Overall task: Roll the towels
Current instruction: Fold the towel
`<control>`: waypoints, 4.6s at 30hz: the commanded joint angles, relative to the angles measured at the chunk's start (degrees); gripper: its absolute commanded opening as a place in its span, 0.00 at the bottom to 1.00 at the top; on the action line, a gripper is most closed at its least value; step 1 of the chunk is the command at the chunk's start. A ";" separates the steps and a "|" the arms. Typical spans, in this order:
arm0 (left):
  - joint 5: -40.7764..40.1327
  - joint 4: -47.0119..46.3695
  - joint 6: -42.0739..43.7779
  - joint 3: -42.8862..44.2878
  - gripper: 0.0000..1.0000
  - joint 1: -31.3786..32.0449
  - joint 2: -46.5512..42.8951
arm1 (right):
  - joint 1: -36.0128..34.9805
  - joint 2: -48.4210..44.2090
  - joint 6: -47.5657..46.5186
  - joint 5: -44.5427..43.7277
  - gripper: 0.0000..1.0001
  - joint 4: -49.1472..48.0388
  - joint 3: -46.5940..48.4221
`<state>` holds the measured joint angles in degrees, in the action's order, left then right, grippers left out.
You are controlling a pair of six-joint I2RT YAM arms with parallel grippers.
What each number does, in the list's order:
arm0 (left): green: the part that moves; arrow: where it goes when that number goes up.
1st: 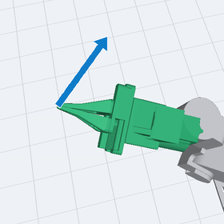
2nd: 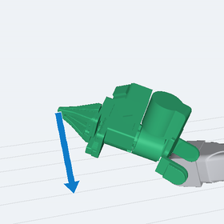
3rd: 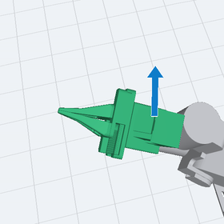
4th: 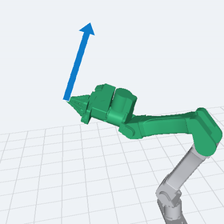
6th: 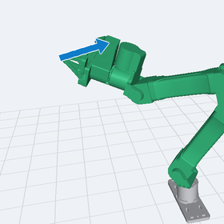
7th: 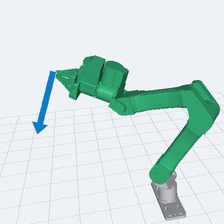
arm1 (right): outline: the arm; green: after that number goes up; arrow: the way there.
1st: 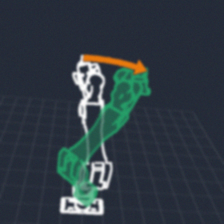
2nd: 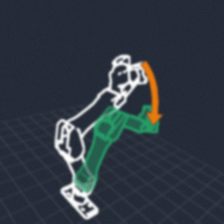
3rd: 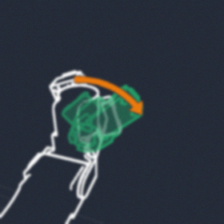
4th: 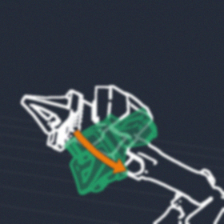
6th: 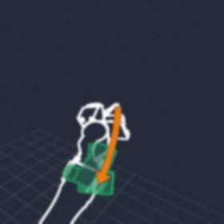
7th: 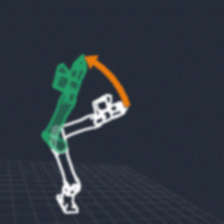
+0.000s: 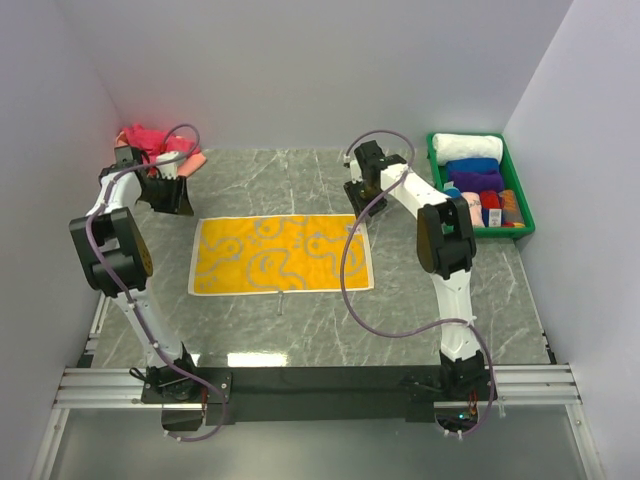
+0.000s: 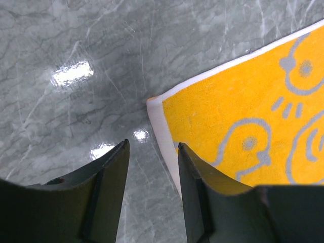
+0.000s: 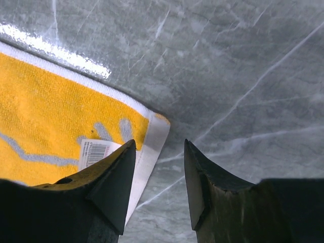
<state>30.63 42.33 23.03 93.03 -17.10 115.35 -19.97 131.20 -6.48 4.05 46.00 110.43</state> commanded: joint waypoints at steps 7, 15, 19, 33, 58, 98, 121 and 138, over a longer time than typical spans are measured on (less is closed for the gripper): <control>0.83 -1.28 -0.35 2.33 0.52 0.93 2.77 | 0.45 2.22 1.12 2.09 0.49 -1.09 3.82; -2.24 -0.75 -0.18 5.14 0.53 2.95 6.90 | 0.54 3.80 1.12 3.76 0.26 -0.73 4.62; -3.38 -2.16 -0.96 5.05 0.51 3.13 7.70 | 0.54 3.71 1.47 4.12 0.05 -0.91 4.62; -6.55 -2.51 -0.35 7.16 0.44 5.41 11.04 | 0.46 2.13 0.86 4.47 0.00 -2.14 3.03; -8.06 -4.10 -2.99 9.26 0.00 6.38 8.93 | 1.68 0.73 -0.20 2.80 0.00 -1.52 5.32; -12.53 1.09 -2.02 6.19 0.16 8.31 11.65 | 2.48 -0.15 -1.43 5.26 0.00 0.06 5.14; 2.32 7.59 6.76 7.26 0.00 3.49 0.59 | 2.56 -7.53 -6.79 6.84 0.00 1.46 1.64; 4.61 11.47 19.42 -18.67 0.00 -0.12 -12.95 | 1.51 -18.87 -7.58 16.78 0.00 0.41 -22.10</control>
<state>34.65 53.36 38.87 77.23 -17.30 105.82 -18.13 115.61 -12.99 19.99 46.76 89.93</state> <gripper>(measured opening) 0.013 0.009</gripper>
